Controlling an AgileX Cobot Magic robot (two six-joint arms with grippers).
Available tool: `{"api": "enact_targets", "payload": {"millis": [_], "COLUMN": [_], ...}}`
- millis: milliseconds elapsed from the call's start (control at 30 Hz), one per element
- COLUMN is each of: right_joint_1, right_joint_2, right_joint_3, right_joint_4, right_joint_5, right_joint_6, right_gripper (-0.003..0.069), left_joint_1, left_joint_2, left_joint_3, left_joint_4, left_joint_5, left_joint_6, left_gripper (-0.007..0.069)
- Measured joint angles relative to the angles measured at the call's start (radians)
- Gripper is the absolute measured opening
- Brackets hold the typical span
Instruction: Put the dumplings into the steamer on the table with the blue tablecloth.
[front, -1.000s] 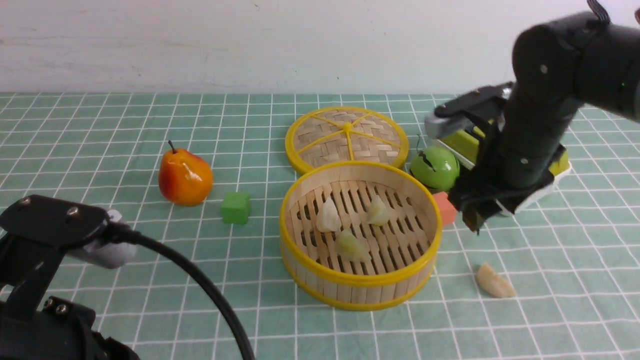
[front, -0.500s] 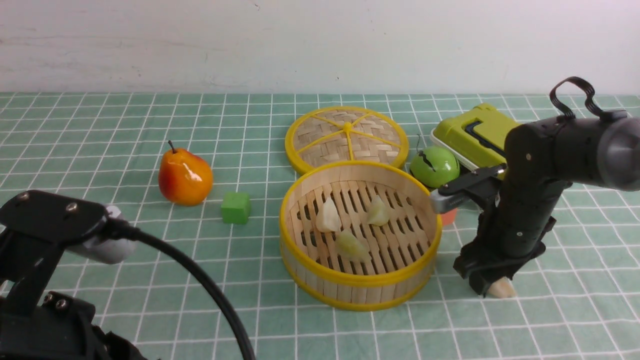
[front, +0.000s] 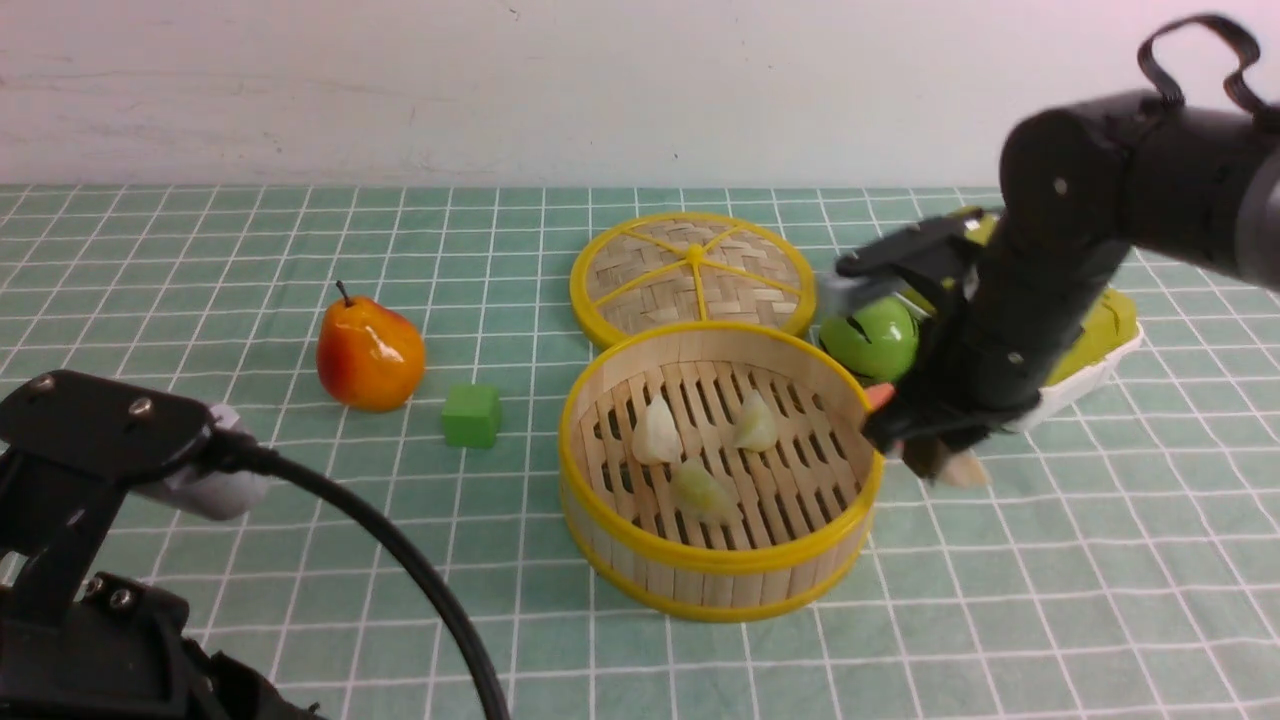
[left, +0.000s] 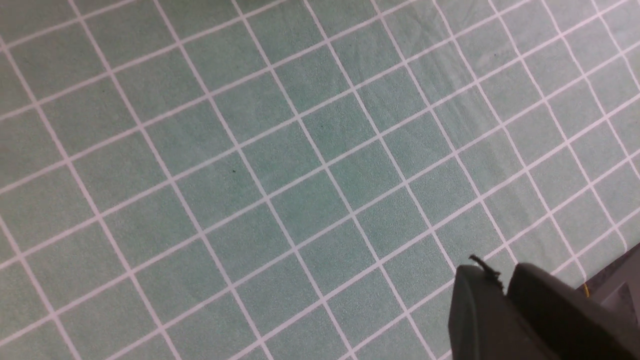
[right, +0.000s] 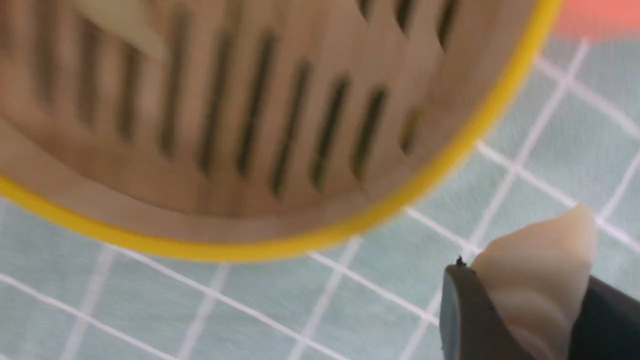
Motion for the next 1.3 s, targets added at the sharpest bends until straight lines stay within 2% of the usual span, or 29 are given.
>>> {"api": "enact_targets", "payload": {"millis": [167, 400, 500, 633, 700, 800, 867, 1033, 1100, 1133, 1267, 1300], "right_joint_1": [0.108, 0.131, 0.131, 0.131, 0.131, 0.131, 0.131, 0.131, 0.131, 0.131, 0.131, 0.131], "right_joint_2": [0.04, 0.171, 0.219, 0.221, 0.204, 0.14, 0.096, -0.12, -0.221, -0.25, -0.45, -0.459], "right_joint_3": [-0.084, -0.09, -0.09, -0.09, -0.09, -0.09, -0.085, 0.03, 0.125, 0.153, 0.363, 0.372], "right_joint_4": [0.039, 0.034, 0.027, 0.002, -0.01, -0.014, -0.015, -0.017, -0.017, -0.017, -0.016, -0.015], "right_joint_5": [-0.081, -0.146, -0.152, -0.156, -0.148, -0.13, -0.126, -0.169, -0.221, -0.241, -0.368, -0.373], "right_joint_6": [0.0, 0.008, 0.051, 0.136, 0.165, 0.182, 0.183, 0.183, 0.183, 0.183, 0.184, 0.184], "right_gripper": [0.0187, 0.0188, 0.026, 0.0413, 0.0456, 0.0465, 0.0446, 0.026, 0.0165, 0.0148, 0.0001, -0.0006], "left_joint_1": [0.0, 0.0, 0.0, 0.0, 0.0, 0.0, 0.0, 0.0, 0.0, 0.0, 0.0, 0.0], "left_joint_2": [0.0, 0.0, 0.0, 0.0, 0.0, -0.004, -0.017, -0.202, -0.318, -0.349, -0.53, -0.545], "left_joint_3": [0.0, 0.0, 0.0, 0.0, 0.0, 0.003, 0.014, 0.134, 0.202, 0.22, 0.329, 0.333], "left_joint_4": [0.005, 0.034, 0.063, 0.078, 0.088, 0.103, 0.107, 0.107, 0.12, 0.126, 0.144, 0.144], "left_joint_5": [-0.03, -0.042, -0.044, -0.049, -0.05, -0.053, -0.067, -0.151, -0.199, -0.212, -0.294, -0.302], "left_joint_6": [0.0, 0.0, 0.0, 0.0, 0.0, 0.0, 0.0, -0.027, -0.06, -0.067, -0.099, -0.101], "left_gripper": [0.0086, 0.0091, 0.0091, 0.0091, 0.0091, 0.0091, 0.0091, 0.0093, 0.0094, 0.0094, 0.01, 0.0101]}}
